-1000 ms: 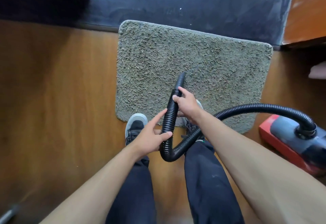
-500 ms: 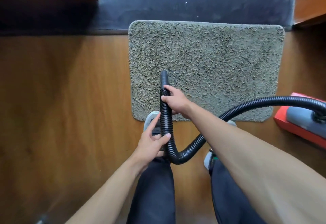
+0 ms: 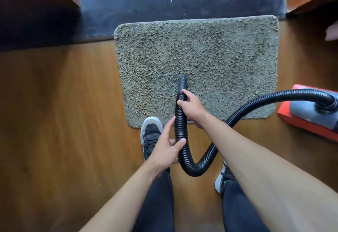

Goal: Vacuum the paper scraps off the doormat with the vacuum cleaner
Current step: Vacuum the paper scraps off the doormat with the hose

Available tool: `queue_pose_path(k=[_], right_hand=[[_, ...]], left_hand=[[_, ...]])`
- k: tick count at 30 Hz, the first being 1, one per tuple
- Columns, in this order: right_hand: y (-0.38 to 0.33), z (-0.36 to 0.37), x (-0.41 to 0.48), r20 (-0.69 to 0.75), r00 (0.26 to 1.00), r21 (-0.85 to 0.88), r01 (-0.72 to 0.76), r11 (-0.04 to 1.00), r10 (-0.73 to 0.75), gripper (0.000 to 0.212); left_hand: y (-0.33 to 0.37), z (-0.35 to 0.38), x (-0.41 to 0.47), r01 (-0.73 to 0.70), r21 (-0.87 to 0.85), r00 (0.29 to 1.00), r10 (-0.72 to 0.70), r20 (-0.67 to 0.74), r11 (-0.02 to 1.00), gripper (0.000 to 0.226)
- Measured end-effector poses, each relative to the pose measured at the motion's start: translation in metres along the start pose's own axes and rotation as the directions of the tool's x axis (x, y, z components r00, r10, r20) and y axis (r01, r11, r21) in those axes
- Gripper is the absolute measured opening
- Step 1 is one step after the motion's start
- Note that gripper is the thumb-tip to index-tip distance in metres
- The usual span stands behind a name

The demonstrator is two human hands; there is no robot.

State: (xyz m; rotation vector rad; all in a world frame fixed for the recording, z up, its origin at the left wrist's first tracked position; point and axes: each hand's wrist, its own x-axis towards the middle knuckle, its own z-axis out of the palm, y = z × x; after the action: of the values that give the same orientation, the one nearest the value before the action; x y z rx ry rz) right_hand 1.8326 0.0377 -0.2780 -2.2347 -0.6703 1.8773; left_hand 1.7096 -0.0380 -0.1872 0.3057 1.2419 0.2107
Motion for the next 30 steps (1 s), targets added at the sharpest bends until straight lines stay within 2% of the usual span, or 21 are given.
queue_pose_path(k=[3,7,10,12,18,26,30], right_hand=[[0.004,0.004,0.001,-0.011,1.0,-0.028,0.009,1.0,-0.009,0.062],[-0.014,0.021,-0.007,0.062,0.997,-0.108,0.063,0.992,-0.056,0.047],[-0.031,0.046,-0.005,0.19,0.979,-0.231,0.117,0.966,-0.073,0.058],[-0.039,0.061,-0.002,0.217,0.973,-0.288,0.143,0.947,-0.082,0.063],[-0.039,0.059,-0.003,0.143,0.987,-0.296,0.108,0.949,-0.068,0.063],[-0.002,0.013,-0.004,0.03,0.999,-0.237,0.047,0.97,-0.041,0.06],[0.0,0.014,-0.007,0.024,0.999,-0.194,0.046,0.98,-0.042,0.056]], left_hand=[[-0.002,-0.001,0.0,0.019,0.014,1.0,-0.019,-0.011,1.0,0.07],[-0.008,-0.019,-0.002,0.032,0.023,0.996,-0.03,-0.079,0.999,0.071],[-0.012,-0.037,-0.005,0.024,-0.049,0.991,-0.03,-0.13,0.999,0.071],[-0.014,-0.047,-0.007,0.023,-0.084,0.986,-0.037,-0.162,0.996,0.071],[-0.006,-0.053,-0.004,0.041,-0.117,0.99,-0.056,-0.127,0.992,0.069],[-0.005,-0.017,0.003,0.13,-0.049,0.991,-0.129,0.031,0.99,0.069],[-0.009,-0.02,0.001,0.132,-0.046,0.991,-0.132,0.015,0.99,0.069]])
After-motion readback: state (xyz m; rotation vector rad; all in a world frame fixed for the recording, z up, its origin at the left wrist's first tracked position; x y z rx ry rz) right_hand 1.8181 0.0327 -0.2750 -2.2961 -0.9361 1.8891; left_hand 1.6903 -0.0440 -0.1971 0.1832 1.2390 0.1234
